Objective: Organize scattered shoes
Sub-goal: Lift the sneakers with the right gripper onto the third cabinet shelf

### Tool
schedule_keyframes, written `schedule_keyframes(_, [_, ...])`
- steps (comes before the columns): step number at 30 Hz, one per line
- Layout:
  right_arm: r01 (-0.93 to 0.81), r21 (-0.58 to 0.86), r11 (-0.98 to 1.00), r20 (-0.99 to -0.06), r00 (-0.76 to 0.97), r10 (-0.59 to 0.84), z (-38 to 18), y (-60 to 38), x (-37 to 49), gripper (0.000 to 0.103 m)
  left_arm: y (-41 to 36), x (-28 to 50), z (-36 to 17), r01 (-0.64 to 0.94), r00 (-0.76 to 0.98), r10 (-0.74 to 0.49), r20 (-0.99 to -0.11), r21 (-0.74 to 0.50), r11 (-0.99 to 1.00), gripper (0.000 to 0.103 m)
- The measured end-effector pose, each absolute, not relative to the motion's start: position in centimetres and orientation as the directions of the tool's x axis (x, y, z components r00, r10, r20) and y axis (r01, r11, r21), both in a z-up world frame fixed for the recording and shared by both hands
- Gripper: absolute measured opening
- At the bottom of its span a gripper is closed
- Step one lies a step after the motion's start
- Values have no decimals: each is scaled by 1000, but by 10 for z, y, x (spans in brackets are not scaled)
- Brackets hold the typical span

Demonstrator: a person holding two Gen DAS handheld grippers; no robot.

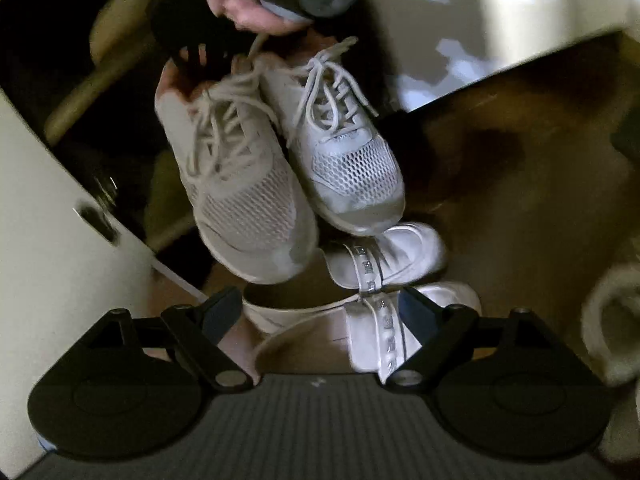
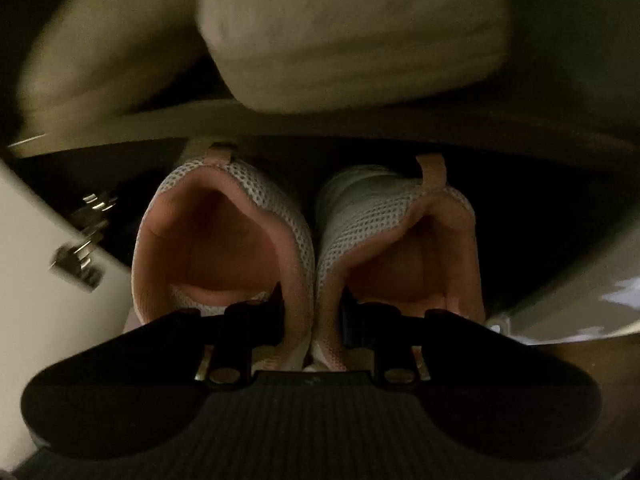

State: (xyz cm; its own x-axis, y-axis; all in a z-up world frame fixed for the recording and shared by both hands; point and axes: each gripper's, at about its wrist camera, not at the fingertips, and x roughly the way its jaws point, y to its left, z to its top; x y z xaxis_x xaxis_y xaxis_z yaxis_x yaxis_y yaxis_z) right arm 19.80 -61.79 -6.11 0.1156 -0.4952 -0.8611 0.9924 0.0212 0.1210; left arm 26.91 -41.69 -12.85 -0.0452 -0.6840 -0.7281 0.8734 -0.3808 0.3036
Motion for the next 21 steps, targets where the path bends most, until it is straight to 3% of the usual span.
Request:
schedule_keyframes(11, [999,36,-31,-843,14,-538,-81,-649,222,24,-477,271,-187,948,-63,-623,-780,148,-282,88])
schedule_keyframes(18, [999,32,-3,-820,25,-572,-77,-650,215,27,-495,265,-179,954,-56,-712,-700,173,-245,88])
schedule_keyframes(21, [999,45,25,-815,51,-578,-74,-648,208,35,-500,270,-178,966,-70,-699,-712,128,-227,85])
